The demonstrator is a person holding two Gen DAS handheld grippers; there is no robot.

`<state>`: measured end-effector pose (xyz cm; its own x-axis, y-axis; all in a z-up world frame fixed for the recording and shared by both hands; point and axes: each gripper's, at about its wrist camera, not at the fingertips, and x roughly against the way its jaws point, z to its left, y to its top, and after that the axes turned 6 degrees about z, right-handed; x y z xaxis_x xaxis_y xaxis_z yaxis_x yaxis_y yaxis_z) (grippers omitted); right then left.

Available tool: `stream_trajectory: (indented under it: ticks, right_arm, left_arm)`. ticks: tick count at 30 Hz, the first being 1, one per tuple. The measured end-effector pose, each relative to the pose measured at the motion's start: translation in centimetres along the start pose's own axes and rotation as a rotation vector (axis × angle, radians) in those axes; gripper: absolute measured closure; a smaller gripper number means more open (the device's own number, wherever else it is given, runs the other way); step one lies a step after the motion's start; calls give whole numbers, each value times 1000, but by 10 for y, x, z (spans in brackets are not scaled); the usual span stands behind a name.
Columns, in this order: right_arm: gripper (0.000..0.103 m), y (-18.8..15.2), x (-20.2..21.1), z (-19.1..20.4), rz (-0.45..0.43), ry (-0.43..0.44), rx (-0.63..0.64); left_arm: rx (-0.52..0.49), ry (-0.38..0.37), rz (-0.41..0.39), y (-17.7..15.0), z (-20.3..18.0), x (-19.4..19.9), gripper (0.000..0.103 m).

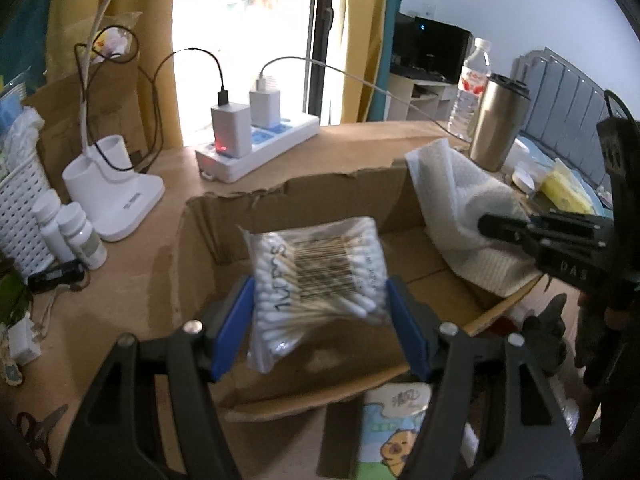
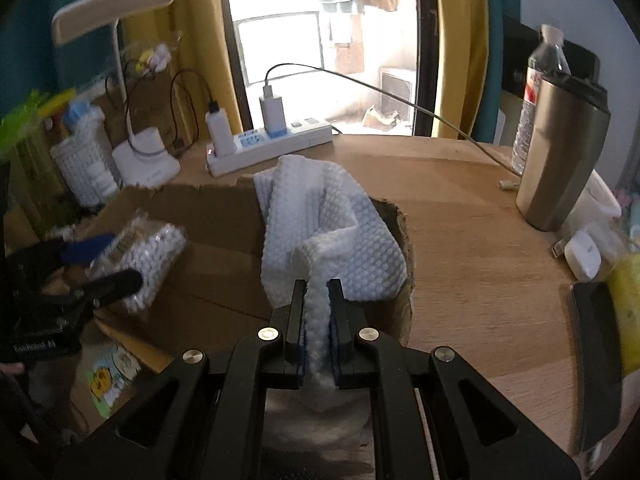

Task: Organize soft objects
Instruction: 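Lower the towel into the box with the right gripper while the left gripper drops the swab bag in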

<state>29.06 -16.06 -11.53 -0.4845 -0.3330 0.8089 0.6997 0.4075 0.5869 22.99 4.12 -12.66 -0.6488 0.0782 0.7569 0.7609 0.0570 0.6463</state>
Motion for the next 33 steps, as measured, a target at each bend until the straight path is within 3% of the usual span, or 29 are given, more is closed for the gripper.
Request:
stream_trajectory:
  ticks: [6,8,10,12,28,33]
  right_arm:
    - [90,-2,2,3,35,-10,44]
    - [81,-3,5,4,33,-1,51]
    - [64,-4,10,6,20,5,53]
    - [57,-4,16,7,5,3,54]
    - [54,-12,60,14,-76,-24,49]
    - [54,-17,73,17,-95,-30,46]
  left_arm:
    - [1,0,6,3,3,-2,34]
    - [2,0,5,3,3,-1,34]
    - [13,-7,5,3,4,1,34]
    - [22,-8,6,3,5,3,34]
    - [21,23,-77,0,-4,45,26]
    - [38,22,-100,-5,-3,59,19]
